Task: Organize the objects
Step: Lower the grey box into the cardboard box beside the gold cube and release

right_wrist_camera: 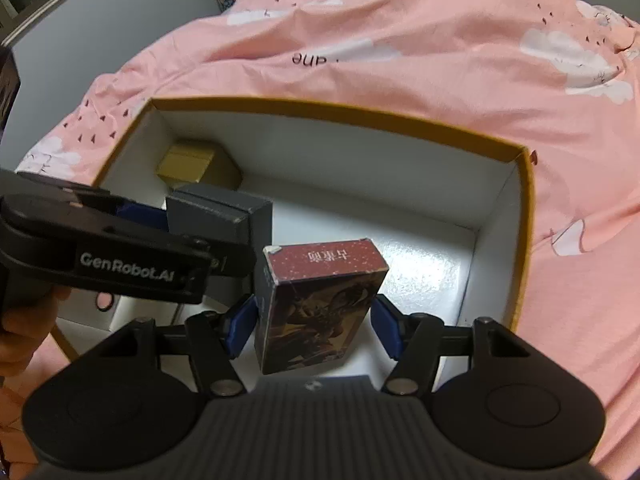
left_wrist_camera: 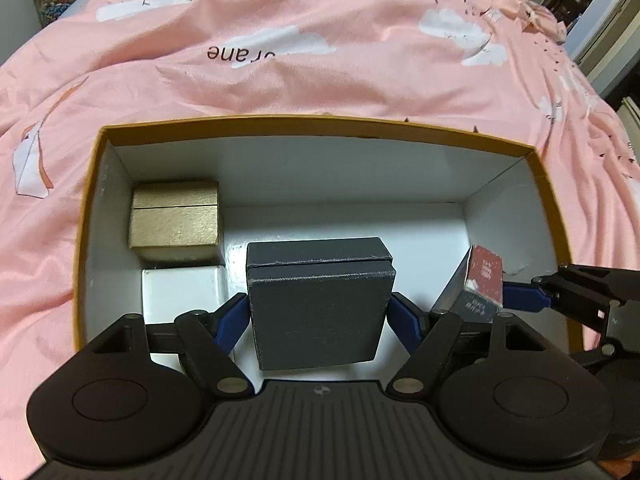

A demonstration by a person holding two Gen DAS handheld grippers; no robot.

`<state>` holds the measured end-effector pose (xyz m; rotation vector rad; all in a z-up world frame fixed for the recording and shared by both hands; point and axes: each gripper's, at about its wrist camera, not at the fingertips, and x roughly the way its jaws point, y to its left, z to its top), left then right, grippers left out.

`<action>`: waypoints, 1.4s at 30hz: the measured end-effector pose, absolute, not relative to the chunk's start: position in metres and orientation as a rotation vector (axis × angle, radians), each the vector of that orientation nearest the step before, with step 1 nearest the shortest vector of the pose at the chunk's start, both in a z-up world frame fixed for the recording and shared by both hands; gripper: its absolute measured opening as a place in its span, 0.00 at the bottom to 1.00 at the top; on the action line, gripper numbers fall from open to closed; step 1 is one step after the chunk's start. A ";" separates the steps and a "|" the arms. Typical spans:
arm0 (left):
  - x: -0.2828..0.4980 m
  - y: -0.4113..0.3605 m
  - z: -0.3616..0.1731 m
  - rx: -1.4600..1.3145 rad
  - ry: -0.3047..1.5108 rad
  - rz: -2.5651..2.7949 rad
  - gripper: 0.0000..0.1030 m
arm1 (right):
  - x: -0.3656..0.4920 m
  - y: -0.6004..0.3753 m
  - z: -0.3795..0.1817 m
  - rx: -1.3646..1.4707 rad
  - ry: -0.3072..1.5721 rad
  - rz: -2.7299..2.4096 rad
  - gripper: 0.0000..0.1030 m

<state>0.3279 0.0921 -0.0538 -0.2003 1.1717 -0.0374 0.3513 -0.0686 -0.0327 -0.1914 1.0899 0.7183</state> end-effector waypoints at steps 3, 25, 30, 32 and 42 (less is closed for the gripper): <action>0.332 0.095 -0.060 -0.201 1.175 -0.028 0.86 | 0.357 -0.066 -0.040 -0.190 1.104 0.714 0.62; 0.312 0.114 -0.040 -0.184 1.100 -0.049 0.72 | 0.383 -0.052 -0.051 -0.141 1.158 0.638 0.62; 0.299 0.104 -0.043 0.002 1.105 -0.078 0.71 | 0.399 -0.046 -0.057 -0.096 1.194 0.600 0.62; 0.296 0.097 -0.049 0.086 1.109 -0.074 0.69 | 0.406 -0.043 -0.062 -0.081 1.218 0.583 0.62; 0.303 0.077 -0.072 0.236 1.150 -0.057 0.69 | 0.421 -0.033 -0.069 -0.049 1.228 0.588 0.59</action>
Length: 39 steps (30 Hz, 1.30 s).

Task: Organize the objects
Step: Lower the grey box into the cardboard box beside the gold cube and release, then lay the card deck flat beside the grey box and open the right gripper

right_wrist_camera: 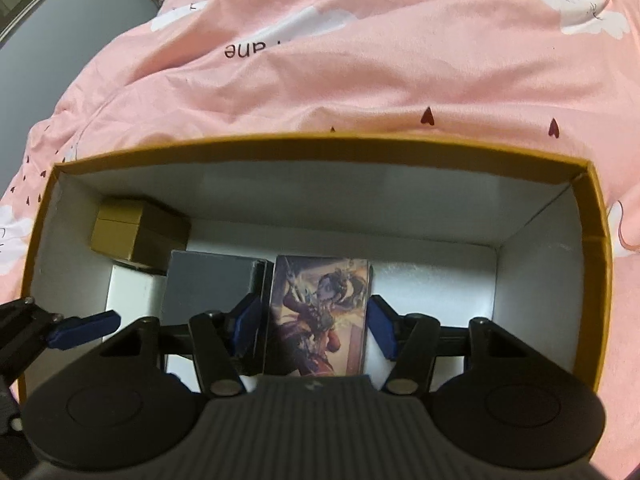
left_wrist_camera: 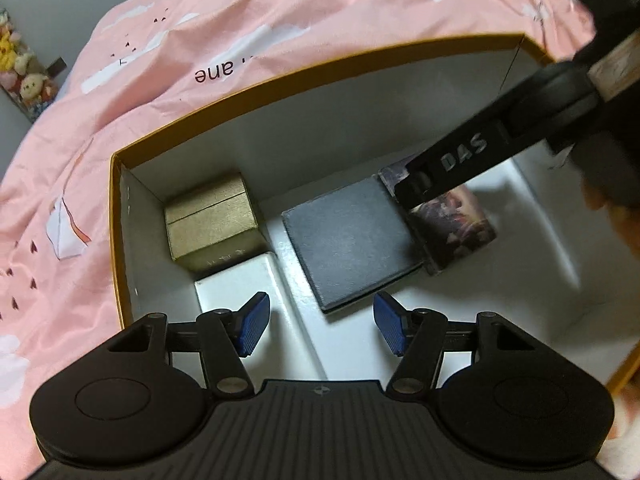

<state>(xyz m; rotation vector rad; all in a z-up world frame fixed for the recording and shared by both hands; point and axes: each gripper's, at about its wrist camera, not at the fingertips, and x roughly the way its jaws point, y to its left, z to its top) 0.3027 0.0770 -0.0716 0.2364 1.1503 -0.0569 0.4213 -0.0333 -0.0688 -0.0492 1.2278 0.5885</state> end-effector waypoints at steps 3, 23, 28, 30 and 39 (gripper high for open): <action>0.303 0.074 -0.076 0.265 1.159 -0.053 0.69 | 0.419 -0.038 -0.064 -0.064 1.221 0.606 0.59; 0.330 0.096 -0.082 0.054 1.155 0.061 0.66 | 0.380 -0.032 -0.075 -0.581 1.220 0.841 0.53; 0.330 0.094 -0.080 0.058 1.154 0.053 0.65 | 0.388 -0.030 -0.082 -0.557 1.226 0.849 0.39; 0.328 0.096 -0.078 0.034 1.155 0.035 0.65 | 0.389 -0.029 -0.083 -0.560 1.216 0.849 0.35; 0.304 0.098 -0.058 0.001 1.147 -0.023 0.62 | 0.390 -0.026 -0.084 -0.629 1.120 0.895 0.32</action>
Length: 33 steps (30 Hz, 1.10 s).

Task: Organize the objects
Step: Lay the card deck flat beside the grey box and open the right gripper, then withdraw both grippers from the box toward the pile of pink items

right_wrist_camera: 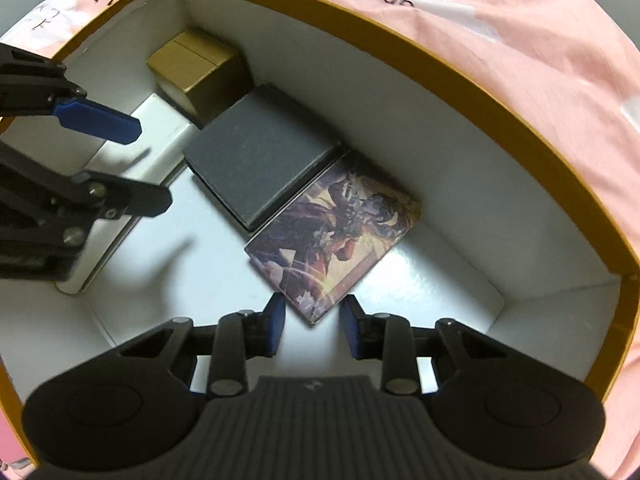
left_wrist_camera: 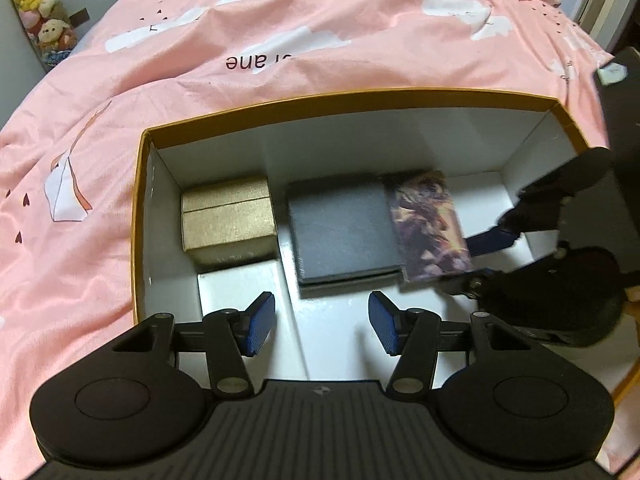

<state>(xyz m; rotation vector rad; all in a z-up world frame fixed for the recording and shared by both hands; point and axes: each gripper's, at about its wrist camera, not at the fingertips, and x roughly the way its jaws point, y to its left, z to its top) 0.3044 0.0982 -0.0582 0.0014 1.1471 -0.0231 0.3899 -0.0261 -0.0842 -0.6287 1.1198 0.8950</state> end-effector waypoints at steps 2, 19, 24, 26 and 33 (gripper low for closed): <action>0.302 0.099 -0.057 0.002 1.150 -0.031 0.62 | 0.390 -0.024 -0.084 -0.632 1.116 0.904 0.32; 0.322 0.088 -0.076 0.076 1.138 0.020 0.49 | 0.401 -0.034 -0.081 -0.644 1.100 0.896 0.37; 0.325 0.090 -0.077 0.053 1.144 0.028 0.49 | 0.407 -0.040 -0.079 -0.630 1.093 0.907 0.37; 0.326 0.091 -0.077 0.047 1.142 0.028 0.49 | 0.408 -0.041 -0.079 -0.631 1.090 0.910 0.38; 0.325 0.088 -0.076 0.080 1.144 0.018 0.50 | 0.414 -0.046 -0.079 -0.632 1.068 0.923 0.39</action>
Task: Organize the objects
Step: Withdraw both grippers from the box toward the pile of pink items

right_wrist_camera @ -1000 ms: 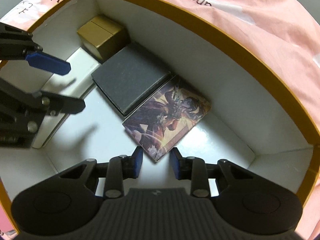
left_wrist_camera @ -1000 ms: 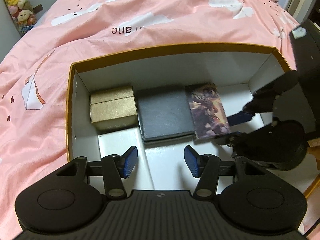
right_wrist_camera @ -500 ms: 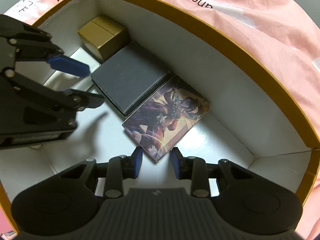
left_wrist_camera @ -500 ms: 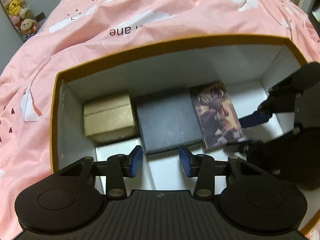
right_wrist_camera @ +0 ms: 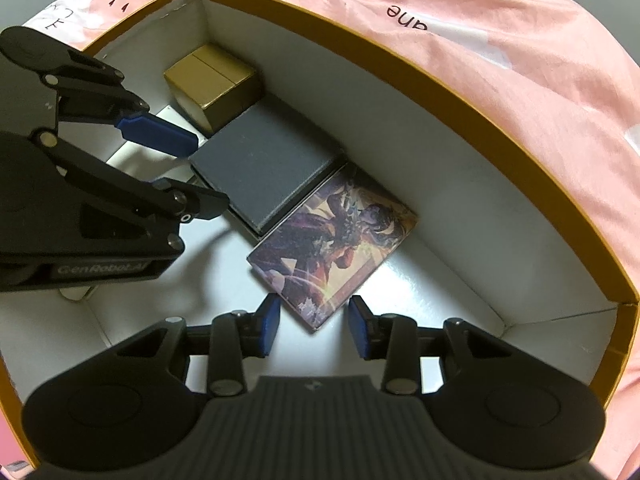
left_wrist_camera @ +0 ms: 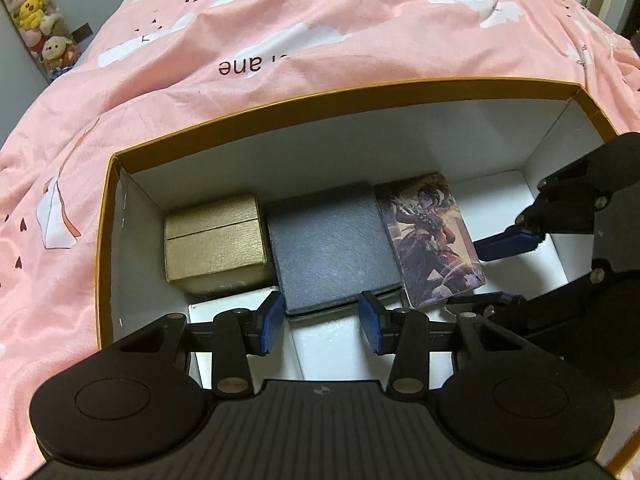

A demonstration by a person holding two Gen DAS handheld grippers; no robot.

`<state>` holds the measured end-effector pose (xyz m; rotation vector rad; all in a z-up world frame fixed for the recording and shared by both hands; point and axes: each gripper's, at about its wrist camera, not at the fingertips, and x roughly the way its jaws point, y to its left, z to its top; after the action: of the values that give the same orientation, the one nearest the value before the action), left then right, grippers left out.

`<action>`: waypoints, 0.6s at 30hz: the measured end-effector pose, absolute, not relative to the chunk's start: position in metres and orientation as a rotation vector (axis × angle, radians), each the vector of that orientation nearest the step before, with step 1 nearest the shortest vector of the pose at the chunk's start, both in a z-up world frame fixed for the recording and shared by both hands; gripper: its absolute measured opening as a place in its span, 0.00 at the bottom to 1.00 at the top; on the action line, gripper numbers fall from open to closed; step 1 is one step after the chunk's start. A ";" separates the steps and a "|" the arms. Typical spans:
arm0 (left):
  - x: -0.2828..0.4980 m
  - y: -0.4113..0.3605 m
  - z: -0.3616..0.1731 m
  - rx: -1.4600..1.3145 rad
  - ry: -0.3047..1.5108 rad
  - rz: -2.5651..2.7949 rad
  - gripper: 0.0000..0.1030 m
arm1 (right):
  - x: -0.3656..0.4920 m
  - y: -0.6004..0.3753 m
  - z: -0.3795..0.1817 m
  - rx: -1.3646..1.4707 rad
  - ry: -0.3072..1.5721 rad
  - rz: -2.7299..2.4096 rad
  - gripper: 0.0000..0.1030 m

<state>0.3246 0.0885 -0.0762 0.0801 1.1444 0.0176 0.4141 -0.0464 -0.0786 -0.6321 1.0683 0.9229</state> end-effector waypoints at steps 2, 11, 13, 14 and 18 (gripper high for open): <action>0.321 0.090 -0.073 0.070 1.145 0.004 0.50 | 0.417 -0.049 -0.078 -0.631 1.068 0.924 0.38; 0.273 0.087 -0.022 0.021 1.029 -0.023 0.50 | 0.407 -0.072 -0.042 -0.601 1.002 0.898 0.38; 0.254 0.084 -0.006 -0.002 0.992 -0.038 0.51 | 0.393 -0.091 -0.027 -0.548 0.988 0.896 0.39; 0.244 0.083 0.001 -0.010 0.975 -0.043 0.51 | 0.386 -0.097 -0.018 -0.504 0.981 0.902 0.39; 0.200 0.077 0.026 -0.041 0.921 -0.068 0.51 | 0.319 -0.069 0.010 -0.380 0.919 0.905 0.42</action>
<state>0.2004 0.0774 0.0256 -0.0411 0.9206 -0.0677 0.3191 -0.0686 0.0097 -0.3796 0.9186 0.9052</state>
